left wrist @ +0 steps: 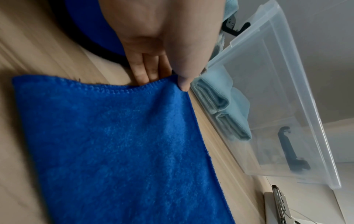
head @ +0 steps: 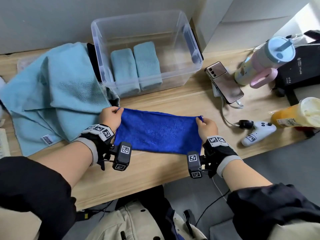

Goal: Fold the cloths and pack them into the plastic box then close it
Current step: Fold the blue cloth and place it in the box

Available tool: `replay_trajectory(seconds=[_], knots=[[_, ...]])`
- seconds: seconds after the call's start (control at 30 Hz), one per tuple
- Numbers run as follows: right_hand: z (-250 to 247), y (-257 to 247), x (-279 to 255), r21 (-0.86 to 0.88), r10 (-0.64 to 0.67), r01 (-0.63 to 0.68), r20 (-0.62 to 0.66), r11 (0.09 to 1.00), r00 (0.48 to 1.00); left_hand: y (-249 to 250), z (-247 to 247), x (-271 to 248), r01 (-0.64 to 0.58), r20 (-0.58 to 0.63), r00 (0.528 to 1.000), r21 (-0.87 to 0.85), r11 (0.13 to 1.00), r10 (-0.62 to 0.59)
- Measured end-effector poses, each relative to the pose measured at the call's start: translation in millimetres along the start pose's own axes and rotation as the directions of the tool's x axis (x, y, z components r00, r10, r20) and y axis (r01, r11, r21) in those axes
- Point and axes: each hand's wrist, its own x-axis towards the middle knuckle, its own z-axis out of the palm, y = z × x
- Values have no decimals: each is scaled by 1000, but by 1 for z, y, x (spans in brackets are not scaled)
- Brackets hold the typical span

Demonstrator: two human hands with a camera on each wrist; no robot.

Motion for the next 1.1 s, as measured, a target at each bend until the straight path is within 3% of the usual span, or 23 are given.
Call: replay_trajectory(seconds=[0.23, 0.37, 0.5, 0.6, 0.7, 0.8, 1.0, 1.07, 1.1], knots=[[-1, -10, 3, -221, -11, 7, -17, 975, 1000, 13, -5, -2, 9, 12, 1000, 104, 995, -11], [-2, -4, -3, -189, 6, -22, -83, 982, 997, 17, -5, -7, 35, -6, 999, 70, 997, -34], [-2, -1, -7, -257, -17, 24, 28, 966, 999, 15, -7, -18, 9, -31, 999, 91, 996, -6], [-3, -9, -17, -188, -19, 36, 88, 981, 996, 15, -6, -30, -62, -44, 997, 109, 992, 67], [-1, -20, -31, -52, -153, 159, 111, 986, 982, 27, -2, -45, -192, 88, 978, 41, 980, 188], [2, -37, -53, 33, -327, 326, 167, 945, 930, 51, 3, -63, -349, 318, 887, -12, 937, 335], [8, -58, -85, 65, -535, 539, 267, 840, 802, 108, -6, -91, -494, 656, 600, -147, 857, 458], [5, -64, -91, 47, -569, 581, 283, 812, 772, 113, -10, -91, -488, 672, 581, -164, 857, 459], [3, -65, -93, 38, -580, 596, 285, 802, 763, 114, -11, -91, -482, 653, 598, -171, 859, 465]])
